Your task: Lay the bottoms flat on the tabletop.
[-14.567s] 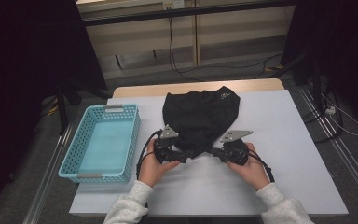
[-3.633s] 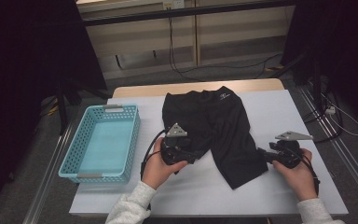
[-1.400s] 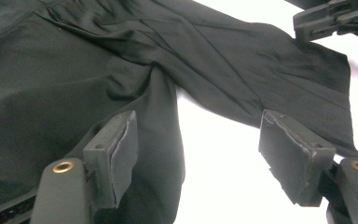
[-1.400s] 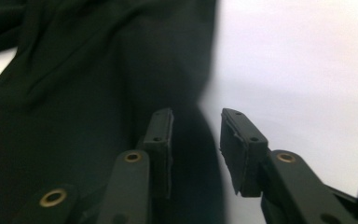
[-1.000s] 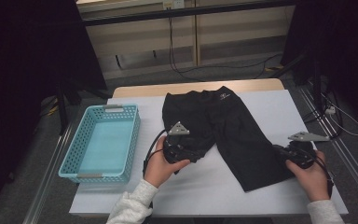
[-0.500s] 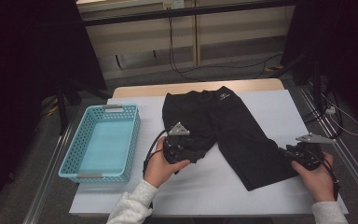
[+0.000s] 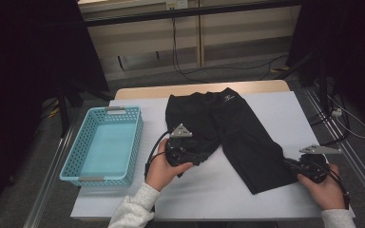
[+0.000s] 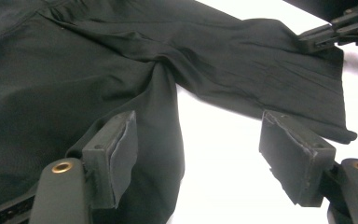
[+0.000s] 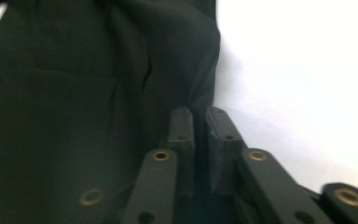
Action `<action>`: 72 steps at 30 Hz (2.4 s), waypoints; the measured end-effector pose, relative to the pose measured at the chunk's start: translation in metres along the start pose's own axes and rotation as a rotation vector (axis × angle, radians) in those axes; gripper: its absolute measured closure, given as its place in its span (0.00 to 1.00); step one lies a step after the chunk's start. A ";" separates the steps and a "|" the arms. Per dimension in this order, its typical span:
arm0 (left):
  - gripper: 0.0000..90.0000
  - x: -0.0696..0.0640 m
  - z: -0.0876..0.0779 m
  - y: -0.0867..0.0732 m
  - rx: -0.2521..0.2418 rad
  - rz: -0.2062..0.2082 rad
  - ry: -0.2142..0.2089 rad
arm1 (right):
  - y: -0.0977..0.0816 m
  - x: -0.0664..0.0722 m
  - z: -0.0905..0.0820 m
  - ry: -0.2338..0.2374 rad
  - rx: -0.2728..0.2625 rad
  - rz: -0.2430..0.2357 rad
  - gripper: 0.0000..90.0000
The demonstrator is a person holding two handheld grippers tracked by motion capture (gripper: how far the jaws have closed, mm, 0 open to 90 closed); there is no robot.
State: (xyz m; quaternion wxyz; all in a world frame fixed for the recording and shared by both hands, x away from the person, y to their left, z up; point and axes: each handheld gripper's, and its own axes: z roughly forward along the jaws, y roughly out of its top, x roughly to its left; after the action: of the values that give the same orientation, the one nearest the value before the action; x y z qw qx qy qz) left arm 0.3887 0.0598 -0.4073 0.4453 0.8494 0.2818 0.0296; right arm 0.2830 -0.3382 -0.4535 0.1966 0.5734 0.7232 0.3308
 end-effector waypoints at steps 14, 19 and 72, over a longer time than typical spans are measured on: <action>0.31 0.002 -0.004 -0.001 -0.001 -0.002 0.012 | -0.018 0.003 -0.019 0.062 0.007 0.037 0.99; 0.30 0.002 -0.003 -0.002 0.005 -0.008 0.014 | -0.024 0.003 -0.025 0.078 0.014 0.039 0.99; 0.30 0.007 -0.004 -0.010 0.037 -0.015 0.041 | 0.049 -0.014 0.055 0.021 -0.026 0.031 1.00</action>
State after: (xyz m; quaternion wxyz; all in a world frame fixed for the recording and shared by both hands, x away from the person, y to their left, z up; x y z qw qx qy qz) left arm 0.3889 0.0712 -0.4143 0.4237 0.8546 0.2977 0.0386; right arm 0.3576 -0.3321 -0.4592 0.1911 0.5783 0.7121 0.3492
